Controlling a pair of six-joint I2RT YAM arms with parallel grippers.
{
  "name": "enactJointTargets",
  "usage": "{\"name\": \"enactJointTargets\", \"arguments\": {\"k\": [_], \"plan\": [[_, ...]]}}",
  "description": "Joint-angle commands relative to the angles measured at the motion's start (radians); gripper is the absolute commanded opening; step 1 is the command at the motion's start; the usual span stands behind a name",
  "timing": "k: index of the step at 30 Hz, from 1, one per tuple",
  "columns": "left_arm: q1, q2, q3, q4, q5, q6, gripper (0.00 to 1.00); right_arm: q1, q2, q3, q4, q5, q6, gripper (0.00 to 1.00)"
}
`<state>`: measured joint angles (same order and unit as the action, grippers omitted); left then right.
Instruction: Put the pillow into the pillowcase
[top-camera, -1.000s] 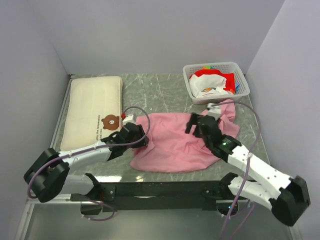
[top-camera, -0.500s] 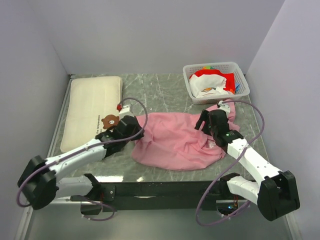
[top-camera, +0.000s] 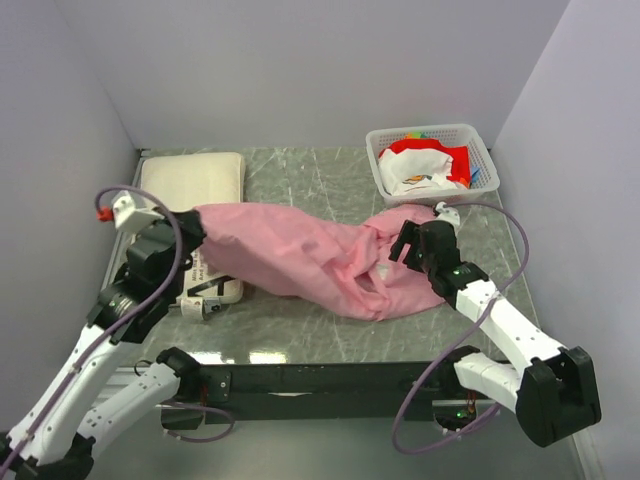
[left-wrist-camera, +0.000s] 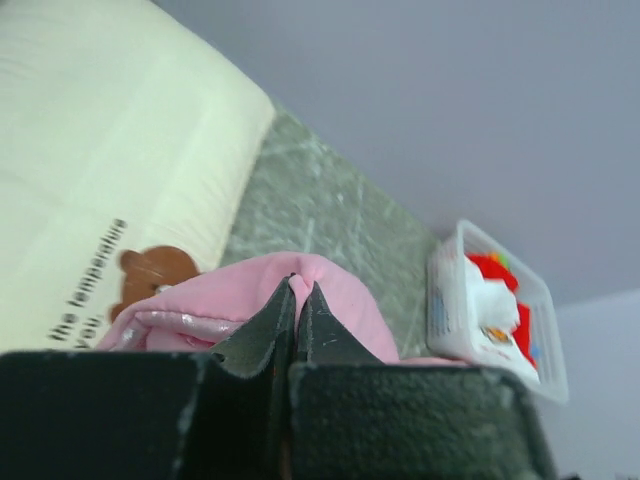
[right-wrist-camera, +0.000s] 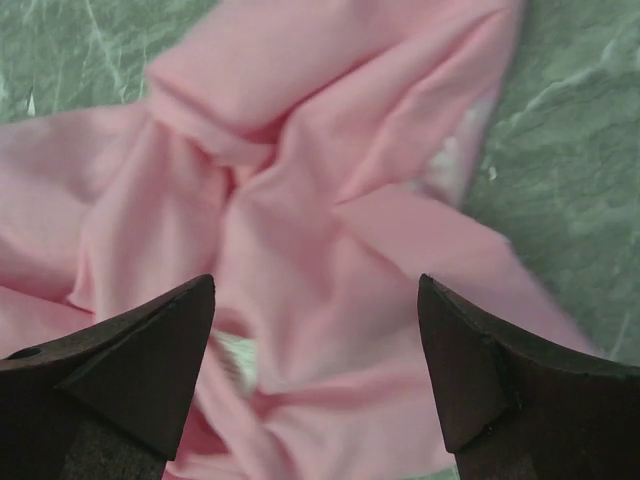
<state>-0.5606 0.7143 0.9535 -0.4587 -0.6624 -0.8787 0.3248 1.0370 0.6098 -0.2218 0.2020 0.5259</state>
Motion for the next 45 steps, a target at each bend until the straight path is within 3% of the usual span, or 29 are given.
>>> {"name": "enactJointTargets", "arguments": {"k": [1,6,15,18,19,20,21,23,27,32,34,35,36,39,41,42,45], "plan": [[0.065,-0.029,0.014,-0.090,-0.025,0.015,0.01,0.017,0.029,-0.033,0.051,-0.088,-0.017,0.87],[0.073,0.016,-0.010,-0.084,0.033,0.027,0.01,0.120,0.103,-0.036,0.068,-0.018,0.014,0.86],[0.093,0.036,-0.019,-0.069,0.055,0.049,0.01,0.138,0.175,0.018,0.010,-0.006,0.003,0.75],[0.105,0.037,-0.010,-0.070,0.067,0.060,0.01,0.140,0.192,0.025,-0.010,-0.015,0.003,0.57],[0.108,0.036,-0.010,-0.069,0.067,0.060,0.01,0.140,0.176,0.022,-0.016,-0.012,0.006,0.38],[0.113,0.033,-0.010,-0.070,0.069,0.060,0.01,0.138,0.167,0.010,-0.022,-0.003,0.013,0.30],[0.114,0.028,-0.013,-0.069,0.073,0.063,0.01,0.129,0.143,0.005,-0.042,-0.004,0.023,0.13],[0.120,0.027,-0.012,-0.080,0.072,0.064,0.01,0.115,0.103,-0.013,-0.071,0.017,0.042,0.00],[0.125,0.007,-0.013,-0.103,0.066,0.069,0.02,0.068,-0.082,-0.061,-0.151,0.072,0.106,0.00],[0.133,-0.012,-0.024,-0.141,0.049,0.073,0.05,0.033,-0.181,-0.064,-0.209,0.088,0.189,0.02],[0.134,-0.022,-0.025,-0.147,0.046,0.072,0.08,0.033,-0.193,-0.050,-0.221,0.094,0.192,0.19],[0.134,-0.026,-0.030,-0.147,0.053,0.073,0.09,0.034,-0.195,-0.045,-0.214,0.085,0.160,0.38],[0.134,-0.032,-0.033,-0.143,0.061,0.078,0.16,0.039,-0.186,-0.036,-0.200,0.070,0.146,0.52],[0.136,-0.036,-0.044,-0.141,0.086,0.076,0.32,0.144,-0.141,0.020,-0.183,0.037,0.106,0.69],[0.136,-0.036,-0.045,-0.141,0.090,0.086,0.44,0.253,-0.100,0.094,-0.198,0.160,0.112,0.74],[0.136,-0.036,-0.042,-0.143,0.092,0.090,0.55,0.337,-0.041,0.120,-0.203,0.177,0.108,0.76],[0.136,-0.033,-0.019,-0.143,0.107,0.113,0.72,0.388,0.076,0.202,-0.121,0.090,0.056,0.76]]}}
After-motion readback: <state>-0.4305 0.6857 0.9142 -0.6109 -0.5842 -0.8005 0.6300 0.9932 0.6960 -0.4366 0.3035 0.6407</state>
